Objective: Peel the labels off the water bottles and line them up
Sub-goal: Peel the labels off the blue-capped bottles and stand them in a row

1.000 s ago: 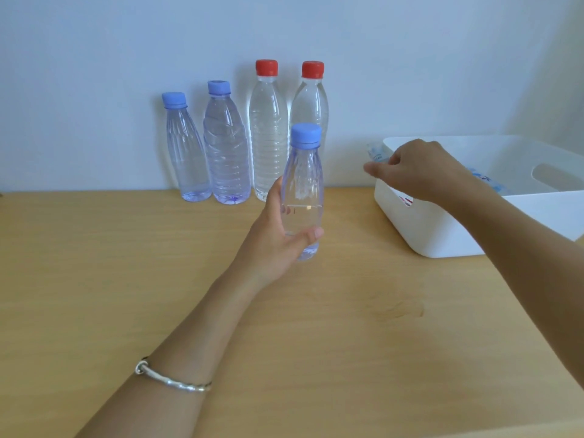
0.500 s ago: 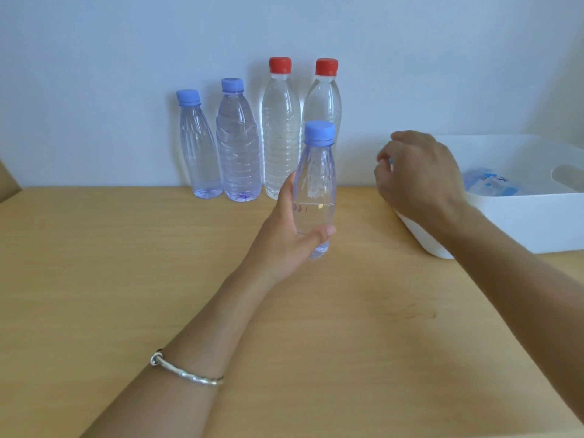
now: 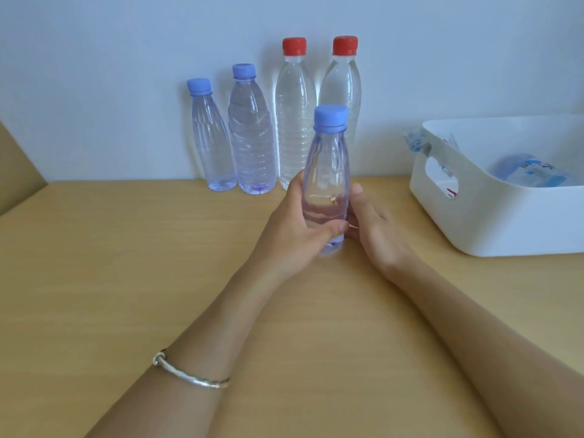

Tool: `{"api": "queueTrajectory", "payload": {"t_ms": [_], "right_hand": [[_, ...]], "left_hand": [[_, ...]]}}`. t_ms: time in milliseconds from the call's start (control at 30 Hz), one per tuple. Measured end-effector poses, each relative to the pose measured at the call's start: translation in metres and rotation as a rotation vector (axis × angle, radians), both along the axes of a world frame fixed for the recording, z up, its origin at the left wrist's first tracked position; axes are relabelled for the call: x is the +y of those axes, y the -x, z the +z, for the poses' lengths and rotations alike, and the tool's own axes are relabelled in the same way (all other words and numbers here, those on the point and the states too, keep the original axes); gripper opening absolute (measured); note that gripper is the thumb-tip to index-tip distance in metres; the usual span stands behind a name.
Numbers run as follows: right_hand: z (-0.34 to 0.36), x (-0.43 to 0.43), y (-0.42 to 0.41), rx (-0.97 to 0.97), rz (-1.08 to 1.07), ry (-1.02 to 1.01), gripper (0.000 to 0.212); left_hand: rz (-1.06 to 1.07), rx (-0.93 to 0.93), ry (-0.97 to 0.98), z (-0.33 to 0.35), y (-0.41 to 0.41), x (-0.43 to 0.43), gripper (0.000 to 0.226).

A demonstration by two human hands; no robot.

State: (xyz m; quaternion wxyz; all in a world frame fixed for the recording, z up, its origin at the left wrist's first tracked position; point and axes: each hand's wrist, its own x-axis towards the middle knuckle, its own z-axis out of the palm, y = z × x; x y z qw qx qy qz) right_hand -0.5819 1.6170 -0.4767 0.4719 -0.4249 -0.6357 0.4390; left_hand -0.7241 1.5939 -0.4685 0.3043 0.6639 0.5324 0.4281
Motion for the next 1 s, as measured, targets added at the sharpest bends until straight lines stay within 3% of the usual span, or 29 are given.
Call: {"api": "queueTrajectory", "payload": {"t_ms": [167,267,467,533,667,733,867,1000], "right_hand": [[-0.003,-0.002,0.0,-0.076,-0.012,-0.036,0.049],[-0.002,-0.003,0.003,-0.158,0.059,-0.113,0.027],[-0.002,-0.003,0.005,-0.327,0.083,-0.147,0.03],[-0.004,-0.004,0.006,-0.447,0.071,-0.155,0.029],[-0.009,-0.004,0.015,-0.887,0.05,-0.226,0.042],[-0.011,-0.005,0.023,-0.988,0.018,-0.283,0.04],[-0.012,-0.003,0.043,-1.068,0.007,-0.29,0.038],[-0.012,0.001,0.06,-0.998,0.077,-0.33,0.036]], "left_hand": [[0.074,0.007,-0.033,-0.002,-0.001,0.003,0.051],[0.126,-0.023,-0.06,0.002,0.002,0.006,0.049],[0.187,-0.037,-0.031,0.0,0.006,0.01,0.057],[0.22,-0.021,-0.032,0.002,0.008,0.011,0.062],[0.292,0.016,-0.031,0.007,0.024,0.016,0.059],[0.348,0.026,-0.023,0.009,0.04,0.019,0.057],[0.489,0.018,-0.059,0.007,0.082,0.025,0.052],[0.585,-0.001,-0.084,0.004,0.12,0.03,0.05]]}}
